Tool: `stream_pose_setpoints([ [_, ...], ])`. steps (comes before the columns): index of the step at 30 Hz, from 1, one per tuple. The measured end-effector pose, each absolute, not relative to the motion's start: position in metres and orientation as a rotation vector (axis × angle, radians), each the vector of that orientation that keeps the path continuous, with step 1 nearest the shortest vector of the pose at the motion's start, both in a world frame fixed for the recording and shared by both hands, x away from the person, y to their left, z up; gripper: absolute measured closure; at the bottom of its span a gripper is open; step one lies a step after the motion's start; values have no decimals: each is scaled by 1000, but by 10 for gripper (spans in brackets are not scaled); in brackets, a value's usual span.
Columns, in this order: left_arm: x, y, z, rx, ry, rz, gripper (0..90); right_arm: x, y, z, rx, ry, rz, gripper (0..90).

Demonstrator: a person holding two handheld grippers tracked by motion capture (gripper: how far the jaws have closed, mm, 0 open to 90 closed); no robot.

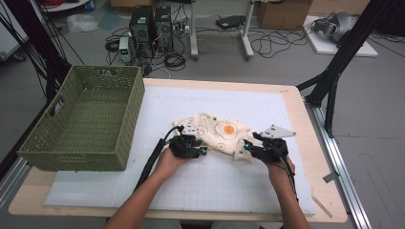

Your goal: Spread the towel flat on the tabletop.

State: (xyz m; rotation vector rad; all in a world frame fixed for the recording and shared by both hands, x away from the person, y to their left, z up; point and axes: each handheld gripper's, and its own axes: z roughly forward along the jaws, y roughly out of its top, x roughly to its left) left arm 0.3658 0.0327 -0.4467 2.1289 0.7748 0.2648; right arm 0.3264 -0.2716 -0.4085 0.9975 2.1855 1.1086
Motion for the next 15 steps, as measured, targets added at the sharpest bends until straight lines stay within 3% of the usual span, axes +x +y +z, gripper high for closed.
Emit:
stream_pose_setpoints([
  [2, 366, 36, -445, 2139, 776, 275, 843, 326, -267, -410, 980, 2208, 1107, 529],
  [10, 360, 77, -439, 1992, 805, 138, 857, 322, -253, -412, 921, 2283, 1148, 536],
  [15, 356, 100, -425, 1915, 801, 131, 854, 320, -233, -416, 822, 2392, 1218, 527],
])
